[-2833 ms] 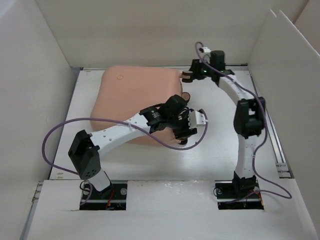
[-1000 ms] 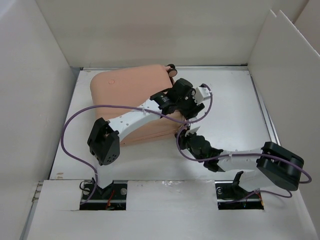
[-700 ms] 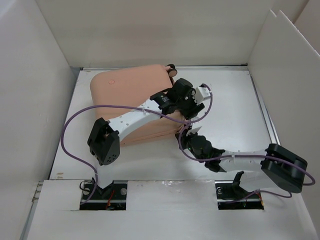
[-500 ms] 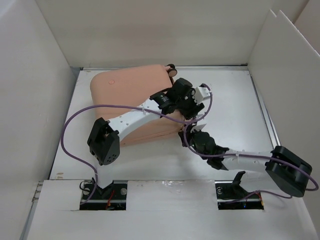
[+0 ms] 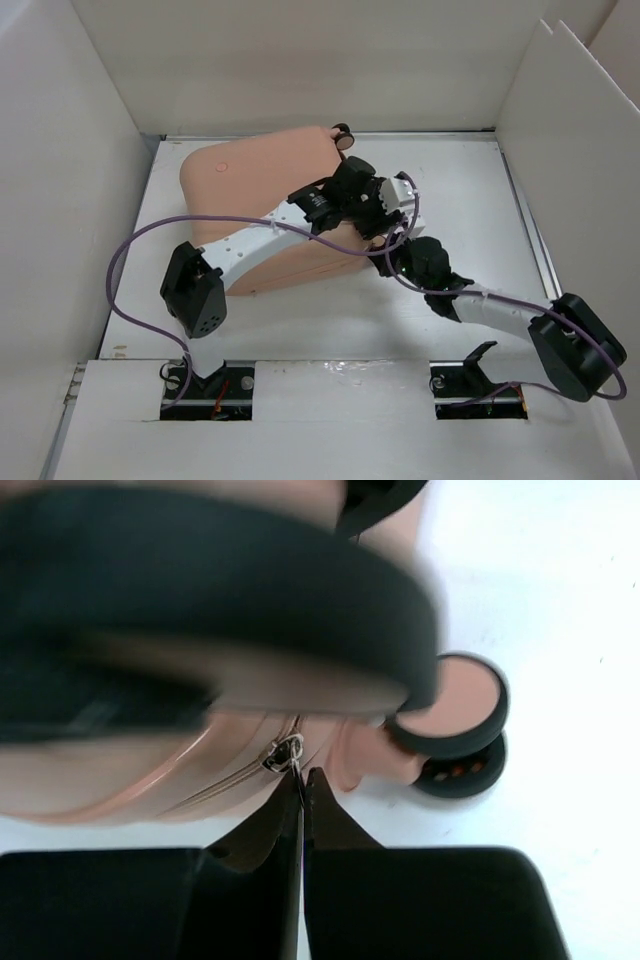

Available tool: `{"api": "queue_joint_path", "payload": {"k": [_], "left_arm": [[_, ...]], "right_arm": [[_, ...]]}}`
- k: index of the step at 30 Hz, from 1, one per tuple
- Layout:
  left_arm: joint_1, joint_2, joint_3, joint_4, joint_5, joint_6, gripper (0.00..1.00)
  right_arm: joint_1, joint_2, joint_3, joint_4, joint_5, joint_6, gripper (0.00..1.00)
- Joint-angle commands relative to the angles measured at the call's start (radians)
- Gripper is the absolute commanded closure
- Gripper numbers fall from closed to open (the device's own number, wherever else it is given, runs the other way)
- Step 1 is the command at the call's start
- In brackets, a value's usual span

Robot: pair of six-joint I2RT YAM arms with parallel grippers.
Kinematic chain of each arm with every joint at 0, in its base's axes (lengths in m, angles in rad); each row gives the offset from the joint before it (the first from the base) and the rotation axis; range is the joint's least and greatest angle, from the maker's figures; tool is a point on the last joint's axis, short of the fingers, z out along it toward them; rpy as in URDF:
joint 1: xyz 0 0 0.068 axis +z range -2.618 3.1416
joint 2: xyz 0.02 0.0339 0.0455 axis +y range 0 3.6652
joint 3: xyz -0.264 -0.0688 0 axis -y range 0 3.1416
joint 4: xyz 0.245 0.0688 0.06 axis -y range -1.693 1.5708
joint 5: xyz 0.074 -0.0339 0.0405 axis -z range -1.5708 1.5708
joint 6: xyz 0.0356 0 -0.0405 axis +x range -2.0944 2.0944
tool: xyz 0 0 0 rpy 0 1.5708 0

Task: Pack the luggage

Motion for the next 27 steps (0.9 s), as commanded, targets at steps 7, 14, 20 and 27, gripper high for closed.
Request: {"api": "queue_joint_path", "payload": {"k": [7, 14, 20, 27], "left_arm": [[-0.007, -0.263, -0.140, -0.218, 0.063, 0.101, 1.00], [-0.007, -0.283, -0.173, -0.268, 0.063, 0.144, 1.00], [-0.007, -0.350, -0.160, -0.342, 0.133, 0.164, 1.00], [0.004, -0.396, -0.199, -0.315, 0.155, 0.103, 1.00]], "right_arm": [[-0.217, 0.124, 0.120, 0.103, -0.011, -0.117, 1.00], [-0.297, 0.212, 0.228, 0.113, -0.159, -0.197, 1.00], [-0.355, 0.243, 0.213, 0.174, -0.284, -0.197, 1.00], [-0.312, 0.223, 0.099, 0.382, -0.486, -0.168, 1.00]]}}
